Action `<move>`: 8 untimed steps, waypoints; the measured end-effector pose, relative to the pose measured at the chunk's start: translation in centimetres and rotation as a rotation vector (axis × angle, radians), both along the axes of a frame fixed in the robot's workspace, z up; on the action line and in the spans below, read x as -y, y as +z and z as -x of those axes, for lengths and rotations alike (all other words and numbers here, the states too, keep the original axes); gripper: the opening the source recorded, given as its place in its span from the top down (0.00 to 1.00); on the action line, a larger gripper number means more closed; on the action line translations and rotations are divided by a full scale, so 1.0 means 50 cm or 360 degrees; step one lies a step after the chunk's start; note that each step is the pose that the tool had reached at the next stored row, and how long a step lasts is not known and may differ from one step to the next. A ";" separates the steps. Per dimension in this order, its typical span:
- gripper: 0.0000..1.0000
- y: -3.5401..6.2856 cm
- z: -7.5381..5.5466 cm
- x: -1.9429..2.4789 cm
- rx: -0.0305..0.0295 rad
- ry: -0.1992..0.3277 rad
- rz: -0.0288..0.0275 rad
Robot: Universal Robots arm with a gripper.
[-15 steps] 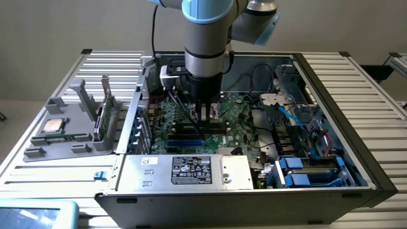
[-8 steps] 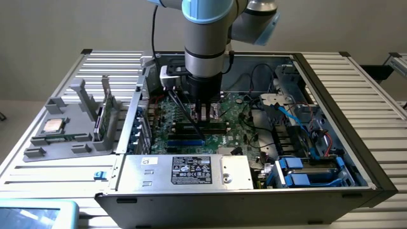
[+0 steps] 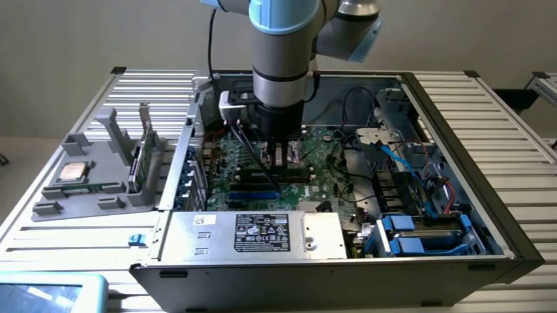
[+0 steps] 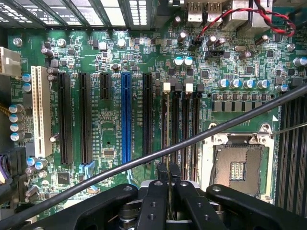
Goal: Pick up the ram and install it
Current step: 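Insert the ram into the slot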
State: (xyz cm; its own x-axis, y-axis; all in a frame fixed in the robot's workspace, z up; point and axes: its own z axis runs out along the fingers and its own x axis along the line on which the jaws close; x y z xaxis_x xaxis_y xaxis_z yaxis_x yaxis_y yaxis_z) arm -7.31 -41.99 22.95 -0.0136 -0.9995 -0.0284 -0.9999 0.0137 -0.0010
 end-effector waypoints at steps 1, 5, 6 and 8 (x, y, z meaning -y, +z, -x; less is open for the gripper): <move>0.89 0.000 0.000 0.0000 0.00000 0.0000 -0.00001; 0.89 -0.003 0.000 -0.0001 0.00003 0.0000 -0.00006; 0.89 -0.003 0.000 -0.0001 0.00002 0.0000 -0.00005; 0.89 -0.003 0.000 -0.0001 0.00001 0.0000 -0.00003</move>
State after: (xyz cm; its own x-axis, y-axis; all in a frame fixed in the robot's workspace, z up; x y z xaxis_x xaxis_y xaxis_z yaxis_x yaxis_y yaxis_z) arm -7.31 -41.98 22.79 -0.0136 -0.9995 -0.0287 -0.9999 0.0137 -0.0010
